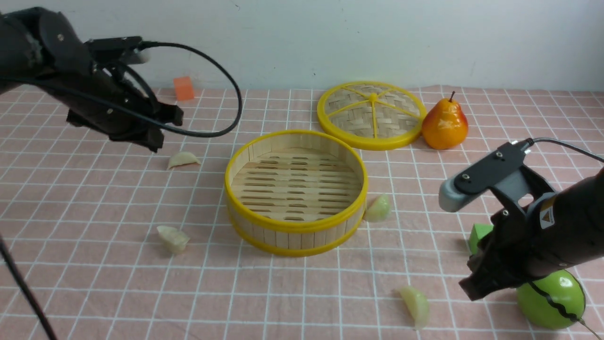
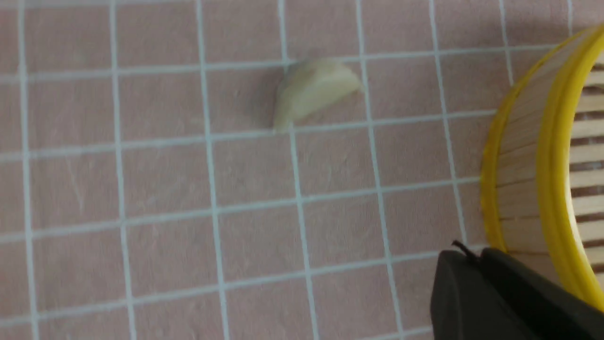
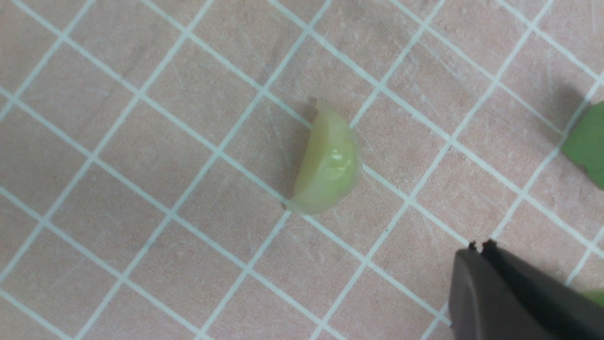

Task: Put the dumplings into the steamer on the table with the pink tablecloth.
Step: 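Reach for and grasp a dumpling on the table with the left gripper, then place the dumpling into the bamboo steamer basket with the left gripper, then reach for and grasp a dumpling on the table with the left gripper, then place the dumpling into the bamboo steamer basket with the left gripper, then reach for and grasp a dumpling lying on the table beside the steamer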

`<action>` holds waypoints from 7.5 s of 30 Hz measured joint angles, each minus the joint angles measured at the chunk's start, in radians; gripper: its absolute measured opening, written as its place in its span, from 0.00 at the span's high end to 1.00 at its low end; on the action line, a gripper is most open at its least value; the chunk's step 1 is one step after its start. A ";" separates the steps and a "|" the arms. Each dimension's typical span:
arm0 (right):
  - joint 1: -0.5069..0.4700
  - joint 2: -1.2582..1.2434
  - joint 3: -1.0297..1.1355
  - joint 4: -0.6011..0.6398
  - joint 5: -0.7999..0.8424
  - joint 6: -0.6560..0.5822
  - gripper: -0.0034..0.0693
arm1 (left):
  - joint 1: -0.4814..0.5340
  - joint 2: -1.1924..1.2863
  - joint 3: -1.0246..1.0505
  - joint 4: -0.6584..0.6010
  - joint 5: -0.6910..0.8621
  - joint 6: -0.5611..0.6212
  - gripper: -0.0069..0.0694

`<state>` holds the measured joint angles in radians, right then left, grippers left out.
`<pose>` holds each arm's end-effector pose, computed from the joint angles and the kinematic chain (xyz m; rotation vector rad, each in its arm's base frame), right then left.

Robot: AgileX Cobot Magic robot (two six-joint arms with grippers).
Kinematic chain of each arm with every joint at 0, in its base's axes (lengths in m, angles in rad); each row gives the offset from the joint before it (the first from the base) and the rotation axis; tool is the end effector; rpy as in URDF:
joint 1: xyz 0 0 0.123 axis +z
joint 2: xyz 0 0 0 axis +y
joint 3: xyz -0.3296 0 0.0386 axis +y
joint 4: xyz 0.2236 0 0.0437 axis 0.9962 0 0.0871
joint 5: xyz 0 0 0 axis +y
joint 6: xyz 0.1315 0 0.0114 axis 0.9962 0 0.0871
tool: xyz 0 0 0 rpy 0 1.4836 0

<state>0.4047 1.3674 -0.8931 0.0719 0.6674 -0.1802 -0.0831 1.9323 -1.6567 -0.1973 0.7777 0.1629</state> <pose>0.2323 0.1059 0.2757 -0.7020 2.5356 0.1555 0.4520 -0.0559 0.2920 0.1872 2.5184 -0.1991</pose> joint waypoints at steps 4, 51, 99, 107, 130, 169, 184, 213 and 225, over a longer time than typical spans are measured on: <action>0.000 0.000 0.000 0.010 -0.002 0.000 0.95 | -0.050 0.133 -0.144 0.180 0.014 0.014 0.53; 0.000 0.000 0.000 0.053 -0.026 0.000 0.94 | -0.320 0.188 -0.294 0.253 0.044 -0.410 0.66; 0.000 0.000 0.000 0.131 -0.001 -0.001 0.91 | -0.219 -0.099 0.467 0.505 -0.174 -1.103 0.28; 0.000 0.000 0.000 0.131 -0.002 -0.002 0.91 | -0.219 0.001 0.449 0.518 -0.195 -1.066 0.28; 0.000 0.000 0.000 0.133 -0.030 -0.007 0.90 | -0.425 -0.154 0.270 0.436 -0.260 -0.591 0.50; 0.000 0.000 0.000 0.157 -0.029 -0.007 0.88 | -0.344 0.138 0.071 0.591 -0.338 -0.797 0.68; 0.000 0.000 0.000 0.177 -0.017 -0.005 0.88 | -0.322 0.021 0.071 0.594 -0.113 -0.932 0.90; -0.126 0.795 -0.641 0.468 -0.229 0.096 0.41 | -0.418 -1.206 0.930 0.681 0.212 -0.815 0.93; -0.123 0.790 -0.669 0.340 -0.125 -0.040 0.71 | -0.418 -1.293 1.127 0.704 0.212 -0.831 0.93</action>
<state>0.2815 2.1577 -1.5625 0.4120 0.5425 -0.2205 -0.5014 0.6394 -0.5293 0.5064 0.9894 -0.6681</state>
